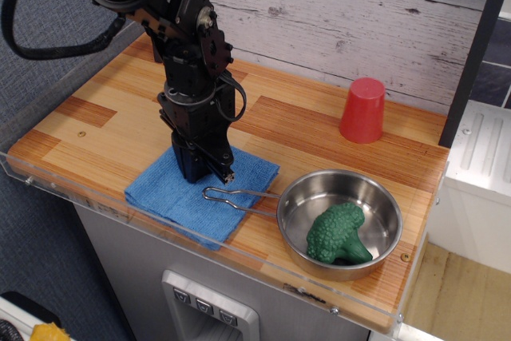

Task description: Move blue cloth from left corner of the table and keep it near to the vessel

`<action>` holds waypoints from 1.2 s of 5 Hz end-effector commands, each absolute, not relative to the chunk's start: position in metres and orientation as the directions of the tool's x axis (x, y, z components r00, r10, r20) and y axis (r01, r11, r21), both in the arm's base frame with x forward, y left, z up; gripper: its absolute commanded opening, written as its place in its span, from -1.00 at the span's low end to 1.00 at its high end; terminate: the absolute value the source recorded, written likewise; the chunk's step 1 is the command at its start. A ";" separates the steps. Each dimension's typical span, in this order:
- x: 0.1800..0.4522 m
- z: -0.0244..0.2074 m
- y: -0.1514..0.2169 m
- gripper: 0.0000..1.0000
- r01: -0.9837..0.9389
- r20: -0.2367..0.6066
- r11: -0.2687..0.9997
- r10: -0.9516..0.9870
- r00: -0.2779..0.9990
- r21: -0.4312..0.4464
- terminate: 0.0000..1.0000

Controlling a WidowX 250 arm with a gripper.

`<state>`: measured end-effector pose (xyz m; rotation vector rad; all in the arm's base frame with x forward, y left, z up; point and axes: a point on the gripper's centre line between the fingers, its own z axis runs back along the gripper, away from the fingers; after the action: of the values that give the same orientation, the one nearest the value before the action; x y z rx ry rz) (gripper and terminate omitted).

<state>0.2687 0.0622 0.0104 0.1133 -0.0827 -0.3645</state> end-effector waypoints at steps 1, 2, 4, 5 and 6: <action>0.284 0.032 0.078 1.00 0.321 0.155 0.940 -0.336 0.929 0.114 -1.00; 0.293 0.047 0.078 1.00 0.318 0.184 0.939 -0.338 0.923 0.131 -1.00; 0.293 0.064 0.079 1.00 0.272 0.196 0.959 -0.283 0.939 0.078 -1.00; 0.286 0.067 0.077 1.00 0.274 0.171 0.962 -0.273 0.947 0.017 -1.00; 0.286 0.078 0.070 1.00 0.294 0.187 0.955 -0.294 0.937 0.026 -1.00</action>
<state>0.2827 0.0666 0.0623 -0.0274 -0.1402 -0.2939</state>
